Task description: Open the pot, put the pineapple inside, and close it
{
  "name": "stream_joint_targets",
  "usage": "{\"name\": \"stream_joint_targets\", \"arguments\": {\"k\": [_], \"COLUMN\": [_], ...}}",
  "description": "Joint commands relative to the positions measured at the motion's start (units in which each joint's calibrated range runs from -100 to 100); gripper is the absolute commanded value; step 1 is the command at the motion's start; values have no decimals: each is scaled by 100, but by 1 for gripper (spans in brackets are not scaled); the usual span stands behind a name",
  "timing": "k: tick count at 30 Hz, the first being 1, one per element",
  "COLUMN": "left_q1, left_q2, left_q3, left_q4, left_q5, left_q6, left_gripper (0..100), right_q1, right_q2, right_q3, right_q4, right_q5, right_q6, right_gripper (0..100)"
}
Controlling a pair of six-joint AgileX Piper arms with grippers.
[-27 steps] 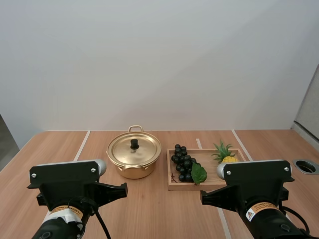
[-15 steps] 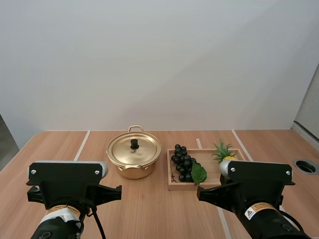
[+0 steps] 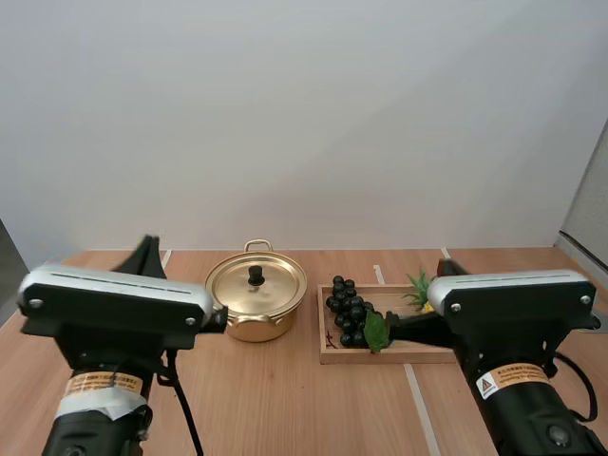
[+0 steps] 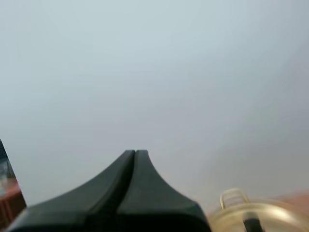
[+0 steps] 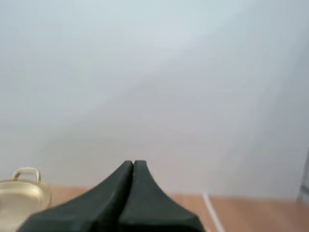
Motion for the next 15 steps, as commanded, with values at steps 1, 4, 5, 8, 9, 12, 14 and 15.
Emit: {"name": "stream_joint_targets", "arguments": {"k": [1, 4, 5, 8, 9, 12, 14, 15], "left_q1": [23, 23, 23, 23, 23, 23, 23, 23], "left_q2": [-17, -17, -17, -17, -17, 310, 650, 798], "left_q3": [0, -394, -599, -1578, -1947, -2960, -3592, -3954], "left_q4": [20, 20, 7, -137, -153, -153, -131, -119], "left_q5": [-2468, -2806, -2515, -640, 6, 986, 1137, 1248], "left_q6": [13, -26, -81, -582, -782, -1106, -1106, -1062], "left_gripper": [0, 0, 0, 0, 0, 0, 0, 0], "right_q1": [4, 4, 4, 4, 4, 4, 4, 4], "right_q2": [-35, -35, -35, -35, -35, 157, 463, 615], "right_q3": [0, -64, -186, -894, -1259, -2530, -3338, -3785], "right_q4": [-290, -290, -265, -36, -27, -58, -204, -202], "right_q5": [-2533, -3629, -3619, -2619, -1992, -167, 675, 1103], "right_q6": [-40, -40, -40, -40, -40, -40, -40, -40], "right_gripper": [0, 0, 0, 0, 0, 0, 0, 0]}}
